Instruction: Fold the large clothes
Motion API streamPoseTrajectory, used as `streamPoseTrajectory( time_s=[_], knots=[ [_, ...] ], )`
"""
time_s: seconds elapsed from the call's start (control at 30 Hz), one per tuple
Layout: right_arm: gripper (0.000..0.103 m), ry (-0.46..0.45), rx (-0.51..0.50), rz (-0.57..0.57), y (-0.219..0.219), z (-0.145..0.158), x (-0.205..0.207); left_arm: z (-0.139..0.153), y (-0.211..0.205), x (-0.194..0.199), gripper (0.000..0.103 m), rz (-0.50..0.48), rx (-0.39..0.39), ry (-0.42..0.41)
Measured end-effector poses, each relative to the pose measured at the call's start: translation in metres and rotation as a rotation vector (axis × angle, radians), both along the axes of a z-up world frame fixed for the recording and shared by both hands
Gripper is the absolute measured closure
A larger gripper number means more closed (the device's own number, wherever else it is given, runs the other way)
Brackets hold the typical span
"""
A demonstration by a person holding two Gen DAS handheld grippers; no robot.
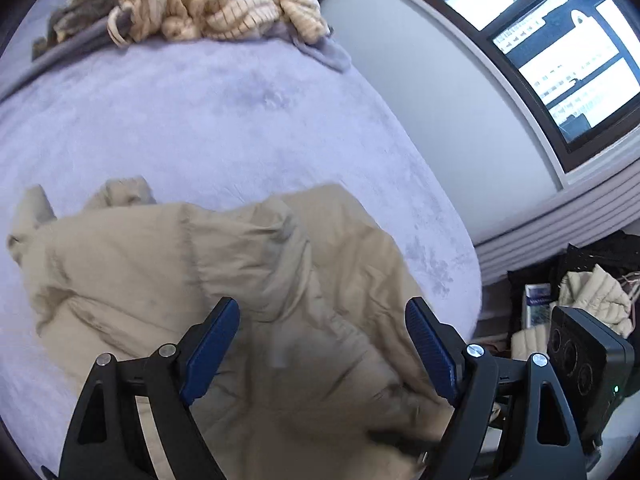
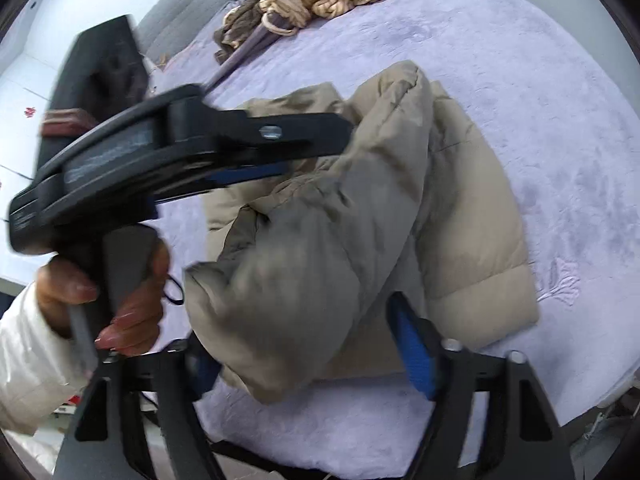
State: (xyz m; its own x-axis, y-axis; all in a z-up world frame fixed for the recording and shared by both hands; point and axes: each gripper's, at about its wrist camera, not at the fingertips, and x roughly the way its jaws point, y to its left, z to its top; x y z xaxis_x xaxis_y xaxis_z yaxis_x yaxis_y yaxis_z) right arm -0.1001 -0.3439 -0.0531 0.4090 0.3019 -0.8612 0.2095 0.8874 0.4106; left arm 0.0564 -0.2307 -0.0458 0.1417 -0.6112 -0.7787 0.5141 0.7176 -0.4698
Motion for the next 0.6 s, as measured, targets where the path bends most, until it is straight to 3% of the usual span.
streamPoseTrajectory(
  time_s=[0.03,0.13,0.2,0.27,0.4,0.6],
  knots=[
    [0.089,-0.002,-0.023,-0.029,-0.005,0.0,-0.001,0.004,0.013,0.004,0.018,0.046,0.015,-0.049],
    [0.092,-0.02,-0.069,-0.067,-0.014,0.004,-0.009,-0.005,0.044,0.022,0.018,0.178,0.095,-0.125],
    [0.092,-0.024,-0.094,-0.079,-0.02,0.006,-0.015,-0.024,0.055,0.037,0.018,0.236,0.134,-0.1],
    [0.092,-0.018,-0.106,-0.096,-0.025,0.009,-0.017,-0.041,0.055,0.048,0.018,0.262,0.119,-0.066],
    [0.092,0.01,-0.142,-0.154,-0.044,-0.004,-0.025,-0.056,0.011,0.05,0.018,0.221,0.137,-0.112],
    [0.092,0.107,-0.104,-0.241,-0.081,-0.058,-0.034,-0.064,-0.067,0.037,0.018,0.101,0.165,-0.162]
  ],
)
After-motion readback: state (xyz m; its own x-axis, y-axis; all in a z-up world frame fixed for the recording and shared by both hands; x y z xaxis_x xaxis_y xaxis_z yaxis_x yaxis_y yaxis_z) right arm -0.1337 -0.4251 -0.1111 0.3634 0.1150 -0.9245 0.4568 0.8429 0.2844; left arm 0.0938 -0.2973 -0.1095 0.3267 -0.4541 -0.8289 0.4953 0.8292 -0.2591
